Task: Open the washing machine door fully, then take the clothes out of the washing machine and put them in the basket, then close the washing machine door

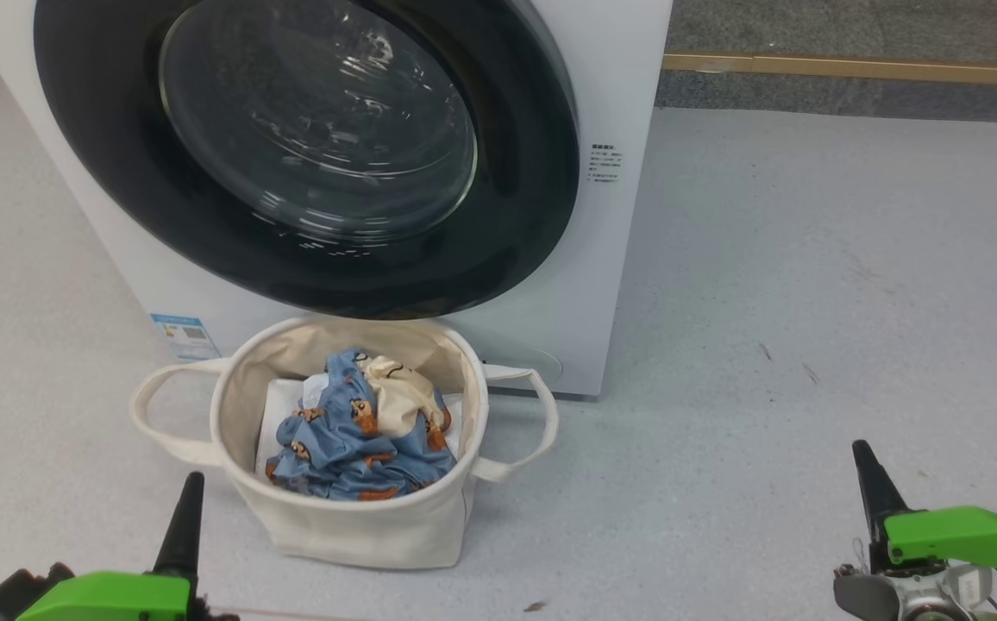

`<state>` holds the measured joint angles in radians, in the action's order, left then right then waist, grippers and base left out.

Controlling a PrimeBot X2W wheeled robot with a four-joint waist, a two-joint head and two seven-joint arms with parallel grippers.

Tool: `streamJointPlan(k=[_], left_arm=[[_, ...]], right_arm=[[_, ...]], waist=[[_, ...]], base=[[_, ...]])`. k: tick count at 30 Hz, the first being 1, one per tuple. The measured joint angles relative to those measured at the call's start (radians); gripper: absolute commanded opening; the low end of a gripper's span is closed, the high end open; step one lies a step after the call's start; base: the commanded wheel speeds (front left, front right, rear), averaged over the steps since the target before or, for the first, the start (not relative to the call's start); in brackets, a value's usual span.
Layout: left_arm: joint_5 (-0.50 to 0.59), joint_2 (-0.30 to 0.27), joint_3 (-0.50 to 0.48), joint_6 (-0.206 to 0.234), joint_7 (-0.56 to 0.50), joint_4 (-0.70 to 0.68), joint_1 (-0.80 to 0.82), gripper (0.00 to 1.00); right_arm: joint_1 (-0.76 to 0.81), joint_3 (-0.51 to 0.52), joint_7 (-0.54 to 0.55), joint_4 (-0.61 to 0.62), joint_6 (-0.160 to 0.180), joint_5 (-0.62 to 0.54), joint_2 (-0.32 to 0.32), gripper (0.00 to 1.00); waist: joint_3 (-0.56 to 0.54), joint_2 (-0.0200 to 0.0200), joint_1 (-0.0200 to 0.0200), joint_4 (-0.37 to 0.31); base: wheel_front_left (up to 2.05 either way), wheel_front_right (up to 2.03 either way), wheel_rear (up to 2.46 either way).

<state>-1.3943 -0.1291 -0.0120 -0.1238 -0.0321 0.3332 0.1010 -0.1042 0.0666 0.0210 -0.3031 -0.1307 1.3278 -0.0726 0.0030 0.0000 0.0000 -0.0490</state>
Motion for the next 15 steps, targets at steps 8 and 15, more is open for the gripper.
streamJointPlan(k=[8,15], left_arm=[[-0.059,0.024,-0.017,0.000,-0.022,-0.012,-0.002,0.00],[-0.106,0.042,-0.035,0.000,-0.038,-0.024,-0.002,0.00]], right_arm=[[0.008,0.015,0.022,0.006,0.000,0.083,0.004,0.00],[0.009,0.028,0.037,0.010,0.000,0.144,0.007,0.00]], waist=[[0.000,0.0000,0.0000,0.015],[0.000,0.0000,0.0000,0.025]], base=[[0.00,0.00,0.00],[0.00,0.00,0.00]])
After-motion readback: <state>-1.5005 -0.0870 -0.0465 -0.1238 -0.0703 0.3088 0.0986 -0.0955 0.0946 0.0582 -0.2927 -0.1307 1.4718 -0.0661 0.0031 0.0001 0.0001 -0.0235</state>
